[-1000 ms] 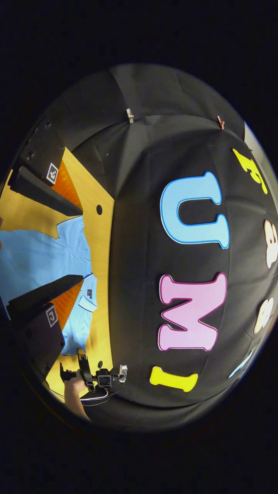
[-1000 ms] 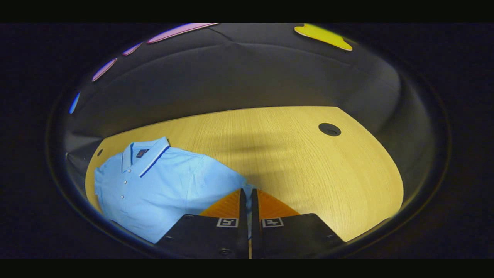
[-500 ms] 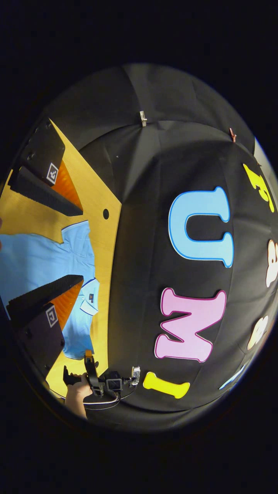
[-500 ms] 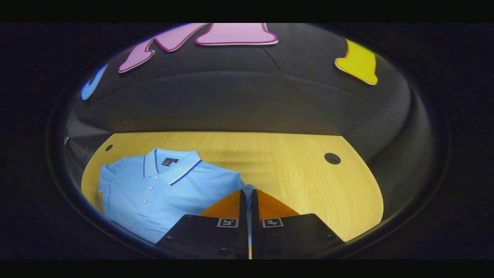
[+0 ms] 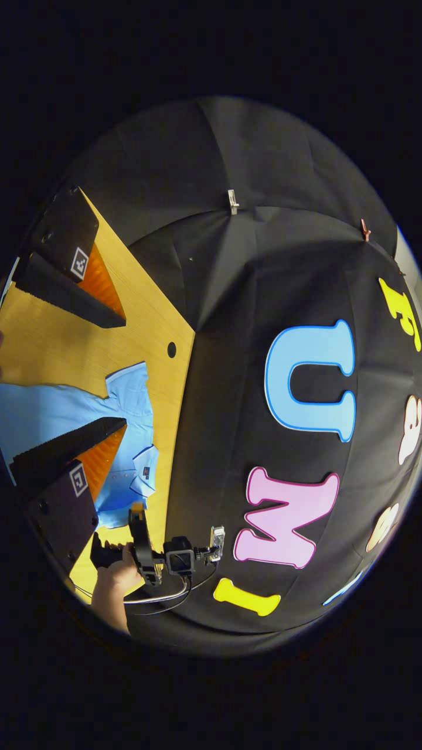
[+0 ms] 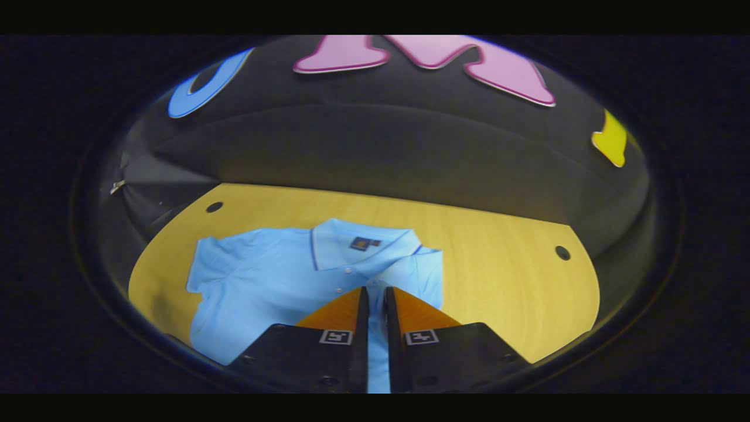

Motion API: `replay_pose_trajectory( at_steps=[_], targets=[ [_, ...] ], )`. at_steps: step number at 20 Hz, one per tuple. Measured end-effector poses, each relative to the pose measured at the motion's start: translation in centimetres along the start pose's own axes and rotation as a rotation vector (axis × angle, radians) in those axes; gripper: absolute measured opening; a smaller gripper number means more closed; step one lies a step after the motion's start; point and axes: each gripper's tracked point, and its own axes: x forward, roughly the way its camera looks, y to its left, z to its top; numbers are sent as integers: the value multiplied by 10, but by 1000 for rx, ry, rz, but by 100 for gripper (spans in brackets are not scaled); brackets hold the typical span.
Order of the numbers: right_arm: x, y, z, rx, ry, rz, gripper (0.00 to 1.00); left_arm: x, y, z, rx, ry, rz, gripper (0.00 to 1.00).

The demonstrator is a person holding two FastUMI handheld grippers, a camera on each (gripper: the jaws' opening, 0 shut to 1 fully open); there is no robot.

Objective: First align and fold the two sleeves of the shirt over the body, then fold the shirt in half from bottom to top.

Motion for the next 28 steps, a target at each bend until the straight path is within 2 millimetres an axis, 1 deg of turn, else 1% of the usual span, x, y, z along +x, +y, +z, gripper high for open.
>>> replay_pose_trajectory(
  at_steps=[1, 2, 3, 4, 5, 6, 7, 9, 11, 12, 15, 16, 17, 18, 19, 21, 22, 23, 24, 26, 28],
  targets=[
    [-3, 22, -3, -5, 2, 50, 23, 3, 5, -3, -9, 5, 2, 98],
    [-6, 39, -5, -12, -3, 91, 25, 6, 8, -4, -16, 7, 4, 98],
    [-12, 50, -7, -12, -16, 121, 25, 11, 10, -5, -22, 9, 4, 98],
    [-16, 56, -11, -10, -25, 136, 25, 19, 12, -5, -25, 9, 3, 97],
    [-25, 57, -14, -5, -29, 141, 30, 26, 12, -6, -27, 12, -3, 97],
    [-33, 54, -17, 1, -35, 142, 40, 35, 11, -6, -27, 14, -9, 97],
    [-42, 48, -18, 7, -44, 142, 63, 46, 10, -7, -25, 17, -17, 97],
    [-60, 29, -22, 10, -63, 122, 82, 71, 5, -7, -25, 25, -34, 97],
    [-77, 6, -23, 13, -85, 94, 95, 100, 2, -7, -29, 31, -38, 97],
    [-83, -5, -26, 18, -96, 81, 93, 115, 1, -7, -32, 37, -39, 97],
    [-103, -38, -26, 44, -118, 54, 94, 161, -6, -14, -26, 59, -44, 97],
    [-107, -51, -27, 46, -126, 43, 99, 178, -7, -17, -16, 70, -44, 97],
    [-112, -63, -28, 44, -133, 28, 94, 193, -6, -23, -5, 82, -38, 97],
    [-116, -76, -29, 43, -138, 9, 94, 208, -6, -28, 8, 97, -34, 97],
    [-120, -90, -31, 49, -140, -7, 99, 225, -6, -33, 19, 112, -34, 97],
    [-129, -113, -36, 68, -147, -33, 99, 257, -8, -43, 35, 142, -32, 97],
    [-132, -126, -39, 73, -152, -51, 94, 274, -11, -47, 34, 155, -39, 97],
    [-136, -138, -41, 80, -158, -71, 94, 289, -15, -50, 35, 167, -44, 97],
    [-139, -148, -45, 95, -162, -86, 99, 304, -14, -54, 46, 175, -45, 97],
    [-143, -161, -53, 138, -166, -103, 99, 330, -14, -62, 77, 197, -45, 97],
    [-141, -167, -60, 168, -162, -114, 98, 348, -16, -75, 79, 238, -39, 97]
  ],
)
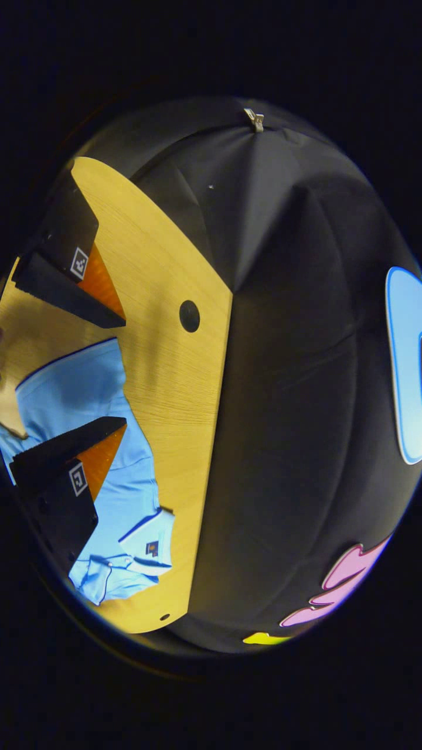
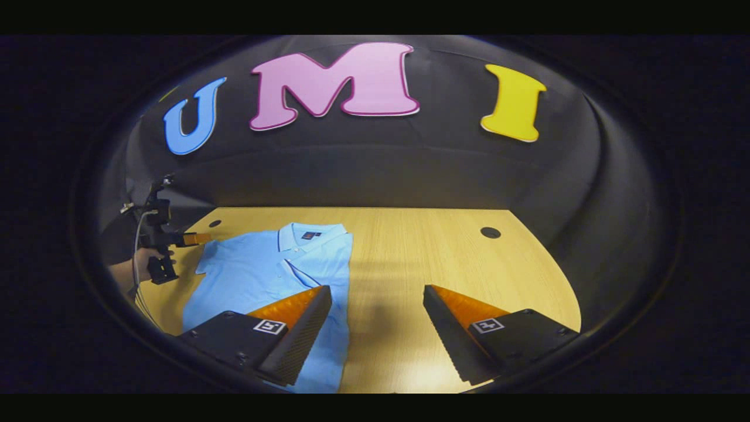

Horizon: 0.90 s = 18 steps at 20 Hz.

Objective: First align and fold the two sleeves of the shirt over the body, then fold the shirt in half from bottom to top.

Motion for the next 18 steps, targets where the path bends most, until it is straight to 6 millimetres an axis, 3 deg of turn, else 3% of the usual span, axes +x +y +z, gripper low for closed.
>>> replay_pose_trajectory(
  at_steps=[4, 6, 10, 12, 14, 15, 18],
  targets=[
    [1, -17, -15, 9, 13, -21, 94, 21, 8, -21, 51, 65, 44, 97],
    [2, -20, -19, 21, 21, -18, 98, 22, 3, -19, 23, 62, 18, 98],
    [4, -24, -24, 60, 26, -8, 99, 25, -8, -22, 51, 73, -28, 81],
    [5, -25, -28, 65, 32, -7, 94, 26, -19, -22, 52, 68, -46, 47],
    [6, -26, -32, 69, 38, -3, 99, 27, -23, -19, 58, 59, -48, 19],
    [6, -26, -34, 72, 40, 0, 99, 27, -24, -18, 60, 55, -44, 10],
    [5, -28, -40, 70, 50, 1, 94, 24, -26, -18, 86, 58, -28, 7]
  ],
)
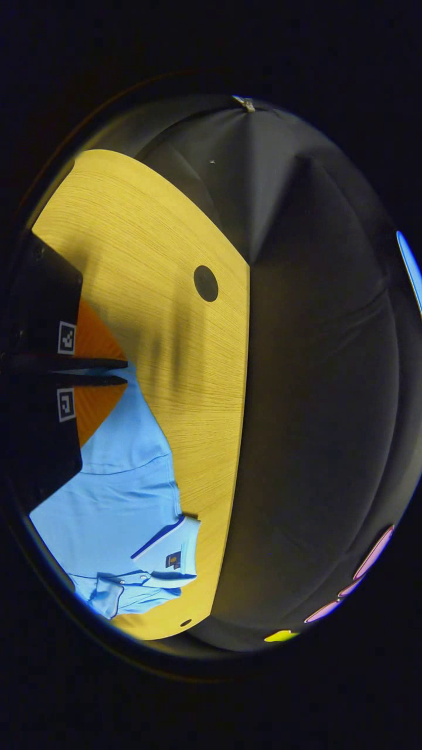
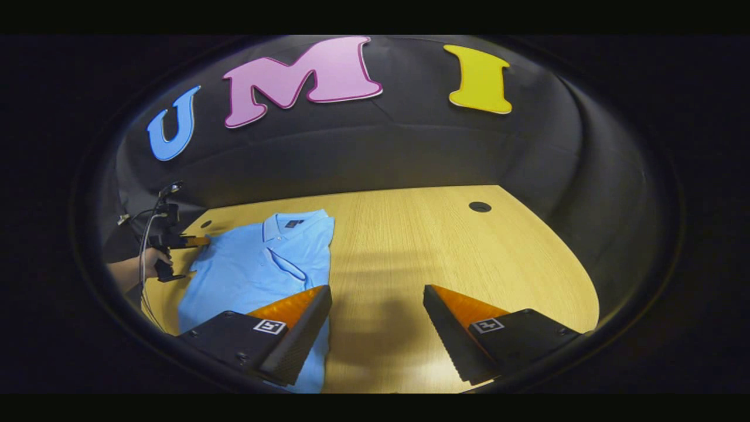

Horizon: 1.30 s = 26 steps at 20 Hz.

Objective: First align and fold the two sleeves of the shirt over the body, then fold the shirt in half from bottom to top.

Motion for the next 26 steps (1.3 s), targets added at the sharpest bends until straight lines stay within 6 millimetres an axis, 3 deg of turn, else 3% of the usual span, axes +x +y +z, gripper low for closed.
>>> replay_pose_trajectory(
  at_steps=[1, 3, 7, 8, 11, 17, 19, 20, 22, 25, 26],
  targets=[
    [0, -1, -1, 0, 1, -2, 98, -2, 0, 3, 6, -5, 12, 7],
    [-7, -5, -3, 4, 3, -1, 94, -11, -4, 17, 19, -45, 26, 6],
    [-15, -11, -4, 15, -4, -8, 94, -39, -38, 45, 71, -92, -19, 6],
    [-18, -11, -5, 21, -5, -9, 98, -47, -52, 49, 79, -102, -34, 6],
    [-22, -10, -10, 35, 3, -6, 98, -69, -95, 58, 116, -121, -75, 6],
    [-46, -4, -13, 2, 3, -11, 98, -118, -218, 43, 48, -80, -361, 8],
    [-57, -1, -16, 1, 3, -18, 98, -136, -240, 33, 6, -40, -451, 16],
    [-65, 1, -19, -1, 3, -22, 98, -146, -244, 30, -11, -36, -481, 11],
    [-77, 8, -25, 4, 2, -29, 98, -167, -240, 28, -18, -56, -518, 46],
    [-102, 24, -43, 18, 19, -32, 98, -200, -201, 15, 15, -75, -466, 100],
    [-110, 31, -53, 25, 30, -31, 98, -214, -187, 9, 27, -83, -445, 99]
  ],
)
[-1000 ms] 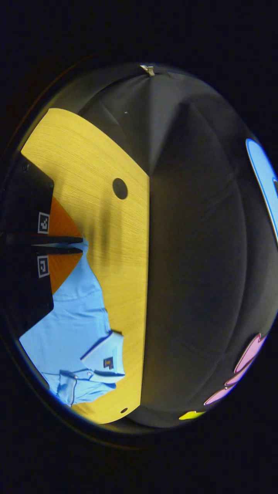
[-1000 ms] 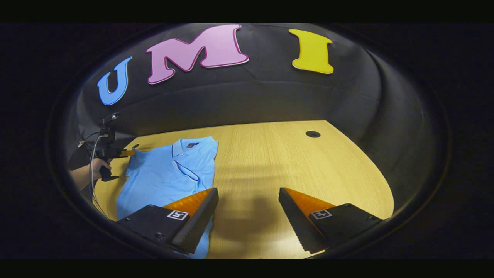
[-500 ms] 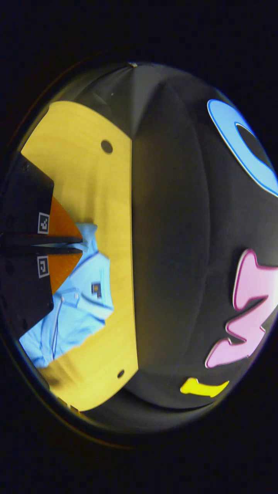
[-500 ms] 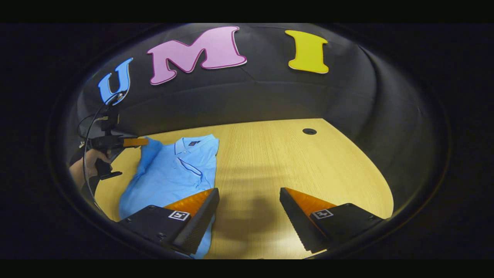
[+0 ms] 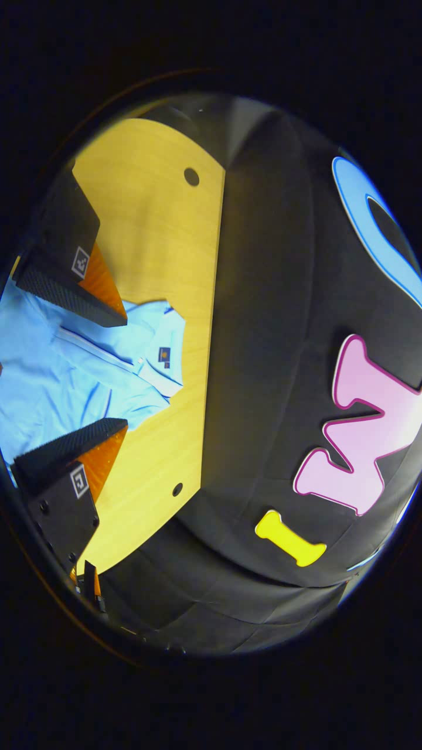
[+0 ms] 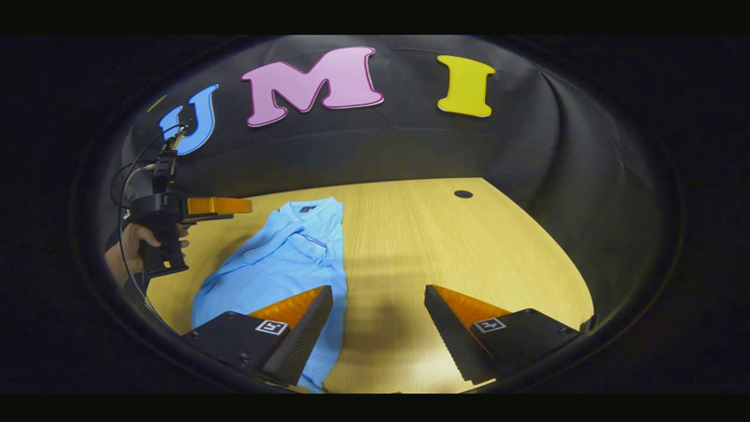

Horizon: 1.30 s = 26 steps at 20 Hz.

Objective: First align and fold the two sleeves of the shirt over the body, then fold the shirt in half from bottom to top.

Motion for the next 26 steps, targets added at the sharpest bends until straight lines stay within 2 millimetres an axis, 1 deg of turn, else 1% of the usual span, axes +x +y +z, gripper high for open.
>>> replay_pose_trajectory(
  at_steps=[3, 4, 6, 8, 9, 10, 13, 14, 16, 18, 20, 22, 25, 26],
  targets=[
    [-27, 18, -32, 20, 52, 5, 98, -68, 15, -23, 48, -18, 43, 97],
    [-36, 27, -44, 26, 69, 12, 98, -94, 17, -36, 63, -15, 52, 98],
    [-53, 39, -65, 30, 101, 18, 98, -137, 19, -64, 82, 5, 68, 98],
    [-67, 51, -81, 27, 121, 24, 98, -172, 17, -96, 86, 29, 71, 97],
    [-72, 57, -89, 26, 129, 28, 98, -188, 16, -112, 87, 40, 76, 98],
    [-77, 61, -98, 24, 141, 27, 98, -199, 15, -130, 92, 57, 82, 98],
    [-84, 71, -121, 27, 172, 29, 98, -224, 13, -185, 101, 114, 115, 98],
    [-87, 72, -128, 21, 179, 26, 98, -230, 9, -201, 100, 129, 122, 98],
    [-84, 73, -144, -6, 196, 15, 99, -239, 10, -232, 90, 154, 140, 98],
    [-81, 72, -156, -15, 209, 6, 98, -240, 10, -256, 70, 185, 150, 98],
    [-75, 77, -167, 4, 218, 4, 98, -238, 13, -274, 58, 210, 168, 98],
    [-69, 79, -179, 11, 239, -1, 98, -236, 15, -287, 65, 232, 185, 98],
    [-63, 79, -193, 2, 264, -15, 98, -234, 17, -300, 85, 261, 206, 98],
    [-64, 79, -195, -4, 264, -19, 92, -234, 17, -304, 90, 274, 211, 92]
  ],
)
